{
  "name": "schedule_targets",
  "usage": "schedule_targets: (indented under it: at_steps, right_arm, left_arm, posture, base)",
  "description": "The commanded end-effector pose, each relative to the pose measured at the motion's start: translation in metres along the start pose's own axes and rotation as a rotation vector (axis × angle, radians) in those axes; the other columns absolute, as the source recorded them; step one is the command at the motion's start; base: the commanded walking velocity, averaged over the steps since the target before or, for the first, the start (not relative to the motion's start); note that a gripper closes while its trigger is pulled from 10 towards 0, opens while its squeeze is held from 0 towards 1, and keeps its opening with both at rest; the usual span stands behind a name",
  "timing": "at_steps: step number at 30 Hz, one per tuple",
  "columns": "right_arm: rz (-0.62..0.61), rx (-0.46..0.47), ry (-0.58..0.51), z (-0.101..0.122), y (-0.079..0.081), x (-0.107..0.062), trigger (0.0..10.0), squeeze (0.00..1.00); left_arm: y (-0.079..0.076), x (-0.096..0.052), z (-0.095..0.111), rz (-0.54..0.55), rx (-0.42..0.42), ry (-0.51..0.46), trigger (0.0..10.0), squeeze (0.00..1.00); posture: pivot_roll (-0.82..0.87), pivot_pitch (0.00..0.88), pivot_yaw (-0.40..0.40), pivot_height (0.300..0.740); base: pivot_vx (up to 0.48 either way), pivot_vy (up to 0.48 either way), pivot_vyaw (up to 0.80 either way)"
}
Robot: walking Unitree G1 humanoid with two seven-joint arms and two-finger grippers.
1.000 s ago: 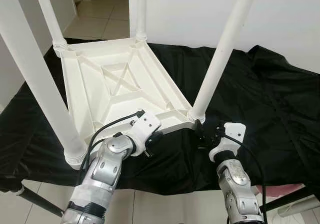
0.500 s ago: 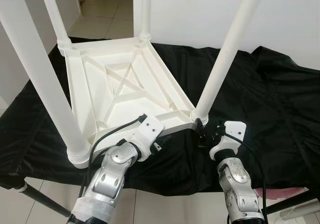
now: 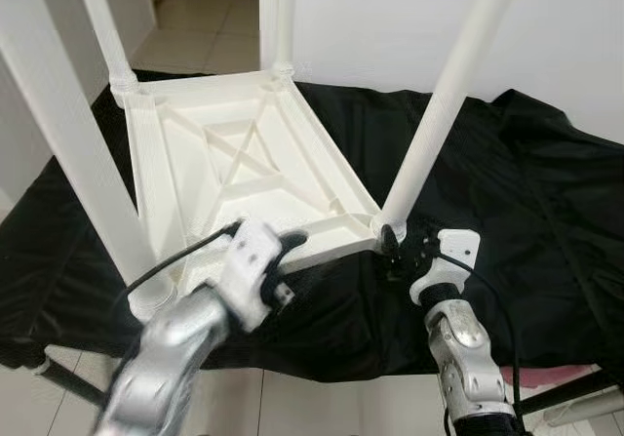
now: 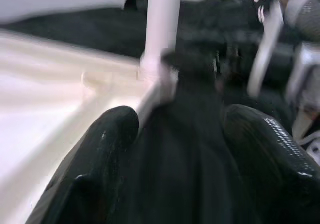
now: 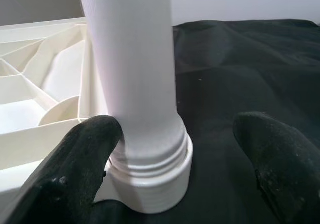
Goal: Building children table
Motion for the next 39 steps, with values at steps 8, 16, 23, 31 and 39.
schedule_targets:
  at_steps: [8,16,23,31,39]
  right_arm:
    - [0.093,0.062,-0.011,0.001,0.022,0.008,10.0,0.00]
    - [0.230,0.088,-0.014,0.002,0.047,0.010,10.0,0.00]
    - [0.336,0.078,-0.017,0.002,0.059,0.009,10.0,0.00]
    - [0.340,0.066,-0.020,0.003,0.055,0.018,10.0,0.00]
    - [0.304,0.053,-0.028,0.005,0.048,0.027,10.0,0.00]
  left_arm:
    - [-0.020,-0.056,-0.008,-0.270,-0.044,0.188,10.0,0.00]
    - [0.010,-0.092,0.003,-0.144,0.047,0.313,10.0,0.00]
    - [0.018,-0.112,0.015,-0.080,0.077,0.368,10.0,0.00]
    - [0.013,-0.130,0.014,-0.040,0.020,0.411,10.0,0.00]
    - [0.021,-0.156,0.011,0.042,0.002,0.495,10.0,0.00]
  posture:
    - [0.10,0.000,-0.104,0.740]
    - [0.13,0.000,-0.116,0.740]
    - [0.15,0.000,-0.134,0.740]
    - [0.16,0.000,-0.140,0.740]
    - [0.18,0.002,-0.145,0.740]
  base:
    - [0.000,0.000,0.00]
    - [0.000,0.000,0.00]
    - [0.000,0.000,0.00]
    - [0.000,0.000,0.00]
    - [0.000,0.000,0.00]
Point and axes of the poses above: a point about 5 cm out from each wrist's last joint towards the gripper, its own x axis pointing out of the wrist towards the gripper, its own z axis along the axis of the wrist's last joint, y = z × x, the point moved 6 cm from there along x, pointing out of the wrist towards the gripper, and after that the axes turned 8 degrees about -x, right-handed, at the moved point
